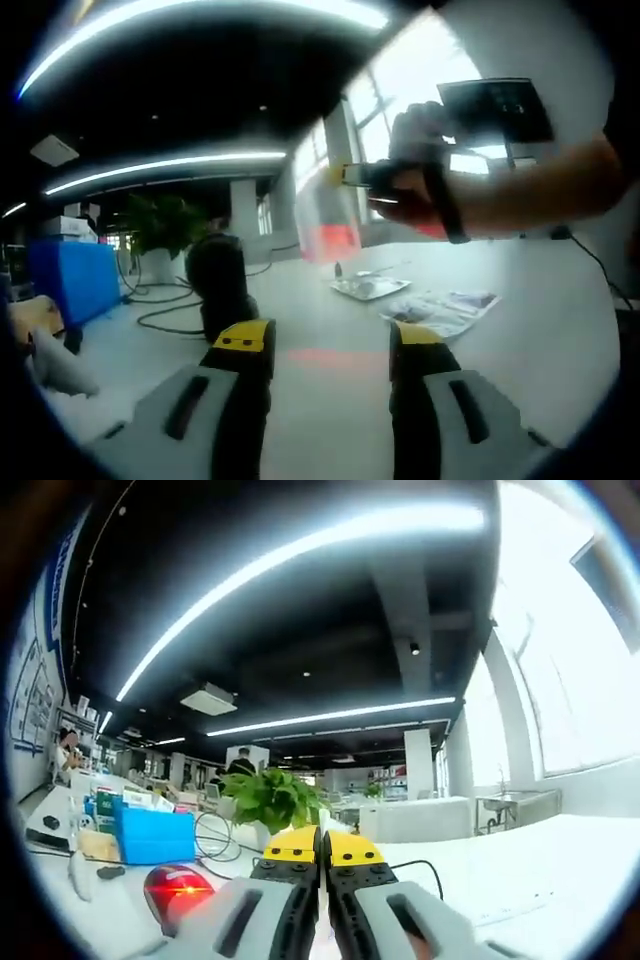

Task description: Clip sheet goods on table flip sheet goods clip sheet goods scan sheet goods put sheet goods back to table

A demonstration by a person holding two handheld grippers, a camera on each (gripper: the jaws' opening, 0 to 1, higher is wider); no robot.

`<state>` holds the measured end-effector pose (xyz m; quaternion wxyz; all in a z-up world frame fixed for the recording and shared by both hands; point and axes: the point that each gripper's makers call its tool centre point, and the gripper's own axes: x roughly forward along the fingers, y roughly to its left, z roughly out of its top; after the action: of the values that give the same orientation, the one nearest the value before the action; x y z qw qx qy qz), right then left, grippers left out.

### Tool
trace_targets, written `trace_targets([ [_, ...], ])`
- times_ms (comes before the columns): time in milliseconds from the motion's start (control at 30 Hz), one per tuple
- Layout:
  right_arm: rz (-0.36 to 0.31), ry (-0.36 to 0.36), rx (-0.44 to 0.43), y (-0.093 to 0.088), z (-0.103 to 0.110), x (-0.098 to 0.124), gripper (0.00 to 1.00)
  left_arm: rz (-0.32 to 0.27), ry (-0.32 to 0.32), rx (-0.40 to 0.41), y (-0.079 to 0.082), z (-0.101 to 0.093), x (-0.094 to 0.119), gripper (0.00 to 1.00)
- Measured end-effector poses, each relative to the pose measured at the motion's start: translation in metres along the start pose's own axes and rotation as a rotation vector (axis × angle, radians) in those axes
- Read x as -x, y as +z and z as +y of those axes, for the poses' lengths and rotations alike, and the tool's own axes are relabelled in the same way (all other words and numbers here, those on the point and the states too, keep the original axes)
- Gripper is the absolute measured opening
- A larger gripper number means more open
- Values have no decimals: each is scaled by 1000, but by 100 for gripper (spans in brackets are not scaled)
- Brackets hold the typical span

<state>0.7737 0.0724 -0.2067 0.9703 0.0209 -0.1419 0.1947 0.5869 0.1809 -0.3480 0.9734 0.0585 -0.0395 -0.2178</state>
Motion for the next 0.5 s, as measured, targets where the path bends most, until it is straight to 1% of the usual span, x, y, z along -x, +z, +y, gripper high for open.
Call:
trace_targets([
  [100, 1, 5, 7, 2, 2, 1, 0, 1, -1, 0, 0, 0, 0, 38],
  [267, -1, 33, 28, 17, 1, 6, 0, 4, -5, -4, -1, 0, 0, 38],
  [400, 0, 60, -2, 29, -3, 12, 0, 6, 0, -6, -1, 0, 0, 38],
  [467, 0, 95, 21, 36, -3, 16, 0, 5, 2, -5, -1, 1, 0, 38],
  [500, -2, 99, 35, 39, -4, 18, 0, 4, 2, -6, -1, 1, 0, 38],
])
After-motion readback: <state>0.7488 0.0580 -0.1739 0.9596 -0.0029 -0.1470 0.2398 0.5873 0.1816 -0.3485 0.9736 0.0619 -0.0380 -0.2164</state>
